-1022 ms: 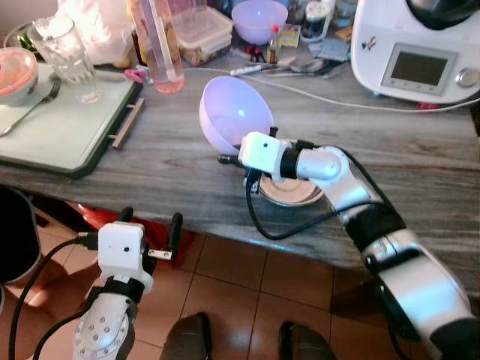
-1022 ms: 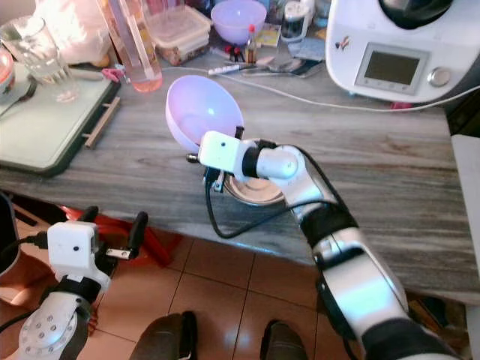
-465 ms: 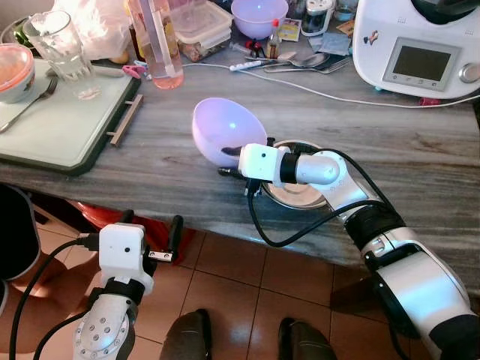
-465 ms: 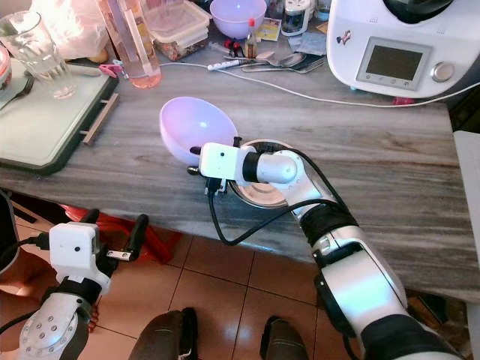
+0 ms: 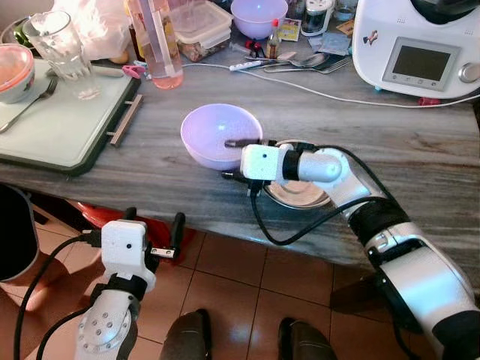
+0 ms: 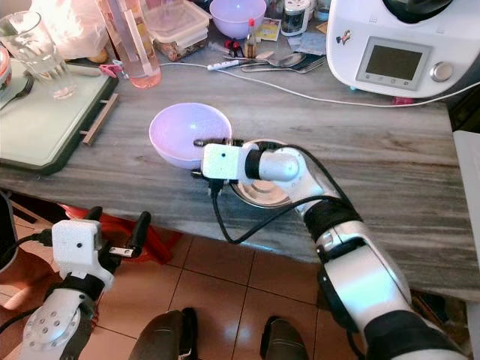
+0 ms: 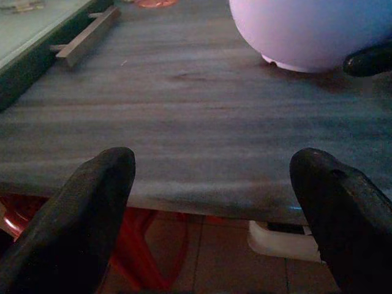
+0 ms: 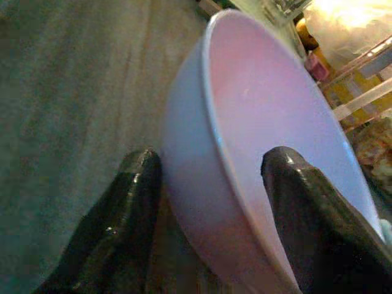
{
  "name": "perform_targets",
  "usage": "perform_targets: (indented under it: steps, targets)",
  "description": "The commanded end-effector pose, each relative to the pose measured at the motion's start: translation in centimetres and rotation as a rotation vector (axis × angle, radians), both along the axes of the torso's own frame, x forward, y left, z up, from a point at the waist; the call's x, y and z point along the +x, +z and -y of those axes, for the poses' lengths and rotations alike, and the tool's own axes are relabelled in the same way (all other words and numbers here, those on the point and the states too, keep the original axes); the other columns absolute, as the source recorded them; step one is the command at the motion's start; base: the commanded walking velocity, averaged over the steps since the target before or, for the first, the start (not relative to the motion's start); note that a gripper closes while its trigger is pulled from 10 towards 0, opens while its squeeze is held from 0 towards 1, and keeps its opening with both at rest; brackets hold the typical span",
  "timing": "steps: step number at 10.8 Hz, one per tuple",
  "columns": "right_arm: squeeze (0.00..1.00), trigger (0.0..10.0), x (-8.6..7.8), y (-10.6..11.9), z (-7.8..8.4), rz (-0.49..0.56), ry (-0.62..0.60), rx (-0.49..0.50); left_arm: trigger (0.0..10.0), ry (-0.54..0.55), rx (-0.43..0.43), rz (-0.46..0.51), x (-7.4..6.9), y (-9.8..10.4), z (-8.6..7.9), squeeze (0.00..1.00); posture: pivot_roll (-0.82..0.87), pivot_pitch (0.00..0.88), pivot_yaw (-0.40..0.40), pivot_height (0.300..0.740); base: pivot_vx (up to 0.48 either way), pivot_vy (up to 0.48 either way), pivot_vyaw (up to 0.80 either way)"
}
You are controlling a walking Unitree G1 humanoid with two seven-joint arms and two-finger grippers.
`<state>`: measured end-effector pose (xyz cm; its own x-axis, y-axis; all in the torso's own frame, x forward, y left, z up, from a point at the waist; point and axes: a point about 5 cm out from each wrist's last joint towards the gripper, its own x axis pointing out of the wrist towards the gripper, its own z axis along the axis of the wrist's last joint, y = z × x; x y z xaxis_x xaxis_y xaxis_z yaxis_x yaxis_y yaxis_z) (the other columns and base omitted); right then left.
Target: Setting the table
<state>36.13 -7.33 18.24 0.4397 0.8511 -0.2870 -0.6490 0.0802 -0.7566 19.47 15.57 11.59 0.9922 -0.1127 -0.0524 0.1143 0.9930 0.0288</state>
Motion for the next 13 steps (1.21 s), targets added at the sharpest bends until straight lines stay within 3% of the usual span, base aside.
perform_targets:
  steps: [1,4,7,11,12,13]
  targets:
    - [1.00,10.0,0.3,0.6,-0.1,0.023,-0.005,-0.022,10.0,-0.009,-0.005,-0.030,-0.1,-0.5,0.1,0.00,0.18,0.204,0.045,0.740,0.000,0.000,0.00]
    - [1.00,10.0,0.7,1.4,0.2,0.050,-0.040,0.000,10.0,-0.009,-0.009,-0.026,0.3,-0.7,0.3,0.00,0.17,0.183,0.038,0.740,0.000,0.000,0.00]
    - [1.00,10.0,0.4,1.5,0.3,0.008,-0.041,0.048,10.0,-0.011,-0.011,-0.023,0.8,-0.9,0.4,0.00,0.16,0.172,0.040,0.740,0.000,0.000,0.00]
    - [0.97,10.0,-0.5,3.1,1.4,0.071,-0.095,0.238,10.0,-0.017,-0.013,-0.011,1.3,-0.9,0.3,0.00,0.15,0.151,0.047,0.740,0.000,0.000,0.00]
    - [0.82,10.0,-0.6,3.4,1.7,0.103,-0.140,0.285,10.0,-0.019,-0.014,-0.009,1.4,-0.9,0.3,0.00,0.14,0.149,0.051,0.740,0.000,0.000,0.00]
    - [0.27,10.0,-0.9,3.9,2.1,0.138,-0.192,0.363,10.0,-0.023,-0.012,-0.007,1.4,-0.9,0.3,0.00,0.14,0.147,0.050,0.740,0.000,0.000,0.00]
